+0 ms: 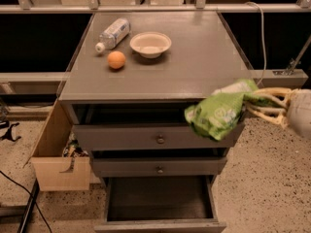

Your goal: Pick green rice chip bag from bottom drawer and place on counter

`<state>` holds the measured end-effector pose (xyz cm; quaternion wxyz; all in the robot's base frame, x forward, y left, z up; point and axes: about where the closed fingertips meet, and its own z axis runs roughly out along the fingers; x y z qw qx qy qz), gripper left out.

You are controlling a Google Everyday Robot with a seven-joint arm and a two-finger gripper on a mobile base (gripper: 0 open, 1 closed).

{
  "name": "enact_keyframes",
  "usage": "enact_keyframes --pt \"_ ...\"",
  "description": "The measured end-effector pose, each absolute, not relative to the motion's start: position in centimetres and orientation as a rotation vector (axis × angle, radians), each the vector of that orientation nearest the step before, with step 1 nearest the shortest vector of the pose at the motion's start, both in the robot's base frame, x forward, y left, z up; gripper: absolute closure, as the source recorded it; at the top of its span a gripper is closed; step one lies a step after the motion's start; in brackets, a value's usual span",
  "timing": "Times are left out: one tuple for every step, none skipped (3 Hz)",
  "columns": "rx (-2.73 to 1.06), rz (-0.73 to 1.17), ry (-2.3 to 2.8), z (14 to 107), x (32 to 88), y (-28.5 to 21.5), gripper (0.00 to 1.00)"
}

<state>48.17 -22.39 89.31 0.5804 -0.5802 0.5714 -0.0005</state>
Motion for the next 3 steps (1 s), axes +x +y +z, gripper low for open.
enact_keyframes --pt "-1.343 -0.051 1.305 92.3 49.9 -22.8 1.0" --pt "-1.346 -0.1 1.275 94.5 52.6 -22.4 1.0" --pt "-1.345 -0.142 1.268 95.4 56.0 -21.5 1.0"
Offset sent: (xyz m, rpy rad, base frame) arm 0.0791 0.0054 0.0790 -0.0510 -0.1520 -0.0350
